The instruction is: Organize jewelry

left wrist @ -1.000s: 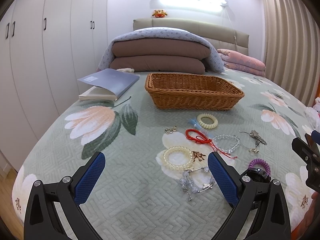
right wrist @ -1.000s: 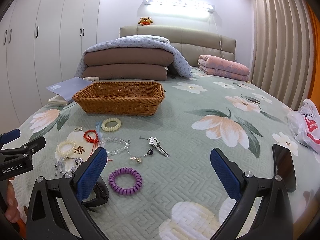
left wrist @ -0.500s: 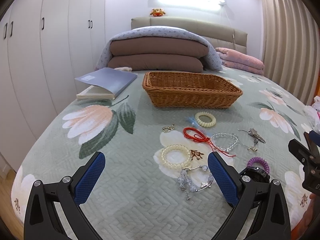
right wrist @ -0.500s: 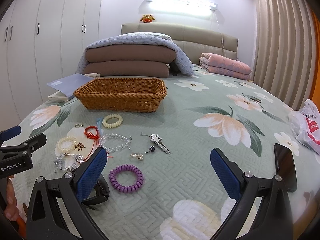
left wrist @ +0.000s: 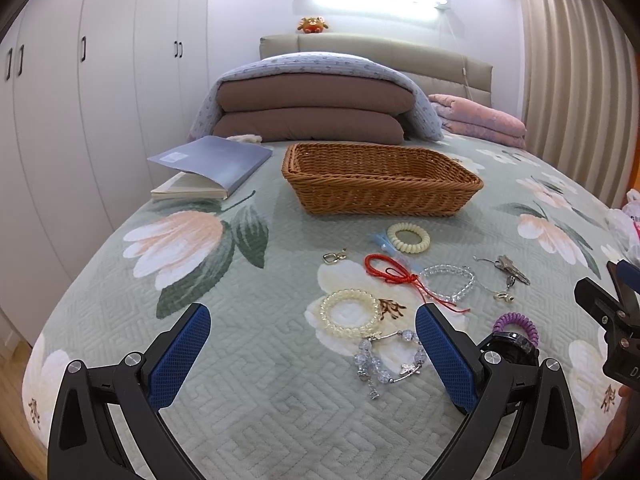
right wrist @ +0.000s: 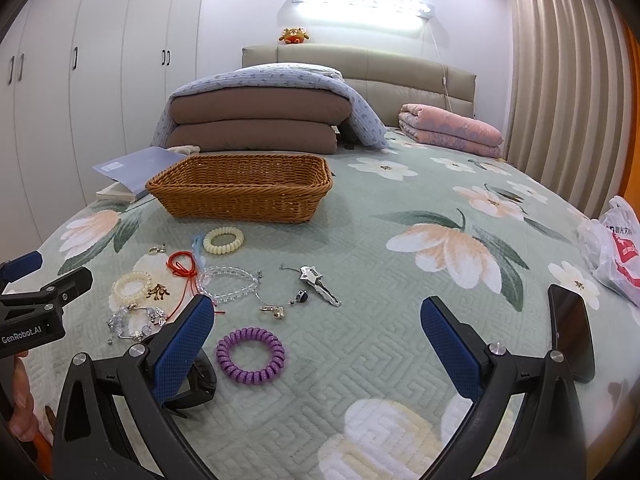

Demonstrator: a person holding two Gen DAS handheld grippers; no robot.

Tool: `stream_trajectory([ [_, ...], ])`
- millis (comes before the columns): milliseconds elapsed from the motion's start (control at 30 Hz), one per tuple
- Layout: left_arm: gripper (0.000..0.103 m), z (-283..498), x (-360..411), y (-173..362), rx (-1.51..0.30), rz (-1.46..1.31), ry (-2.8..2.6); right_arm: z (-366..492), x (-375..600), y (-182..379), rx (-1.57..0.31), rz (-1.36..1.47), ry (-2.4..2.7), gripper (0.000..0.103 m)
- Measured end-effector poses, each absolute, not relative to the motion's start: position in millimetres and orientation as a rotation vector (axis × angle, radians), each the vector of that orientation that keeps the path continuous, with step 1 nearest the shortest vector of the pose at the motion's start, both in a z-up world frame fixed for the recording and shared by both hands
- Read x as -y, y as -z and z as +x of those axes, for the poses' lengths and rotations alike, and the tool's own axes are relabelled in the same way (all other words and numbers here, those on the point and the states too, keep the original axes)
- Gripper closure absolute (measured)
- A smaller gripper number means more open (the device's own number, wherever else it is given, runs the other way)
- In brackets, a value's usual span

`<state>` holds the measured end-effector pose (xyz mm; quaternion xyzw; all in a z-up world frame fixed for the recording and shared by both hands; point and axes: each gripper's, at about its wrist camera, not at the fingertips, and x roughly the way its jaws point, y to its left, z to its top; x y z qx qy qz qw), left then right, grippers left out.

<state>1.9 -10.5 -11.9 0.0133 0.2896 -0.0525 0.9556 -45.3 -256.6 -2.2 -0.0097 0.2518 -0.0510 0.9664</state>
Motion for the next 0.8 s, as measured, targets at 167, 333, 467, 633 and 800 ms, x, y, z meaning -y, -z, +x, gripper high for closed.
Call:
stream_trajectory([
  [167,0.001,2,11,12,-0.587,0.027,0.108,-45,259,2,-0.517,-0.018,0.103,0.0],
  [333,0.001,1,11,12,-0.586,0.028,0.11,-45,260,2,-0.518,-0.014,0.104,0.0],
  [467,0.001,2,9,11,-0.585,0.024,0.107,-44,261,2,-0.521,-0.019,0.11,0.0],
  [633,0.001,6,2,12,-0.604,0.027,0.092,-44,263,6,-0.511,-0.085,0.169,0.0],
  [800,0.001,23,-26,14,-0.673,-0.069,0.14,-43,269,15,-0.512,-0.155,0.207,0.01],
])
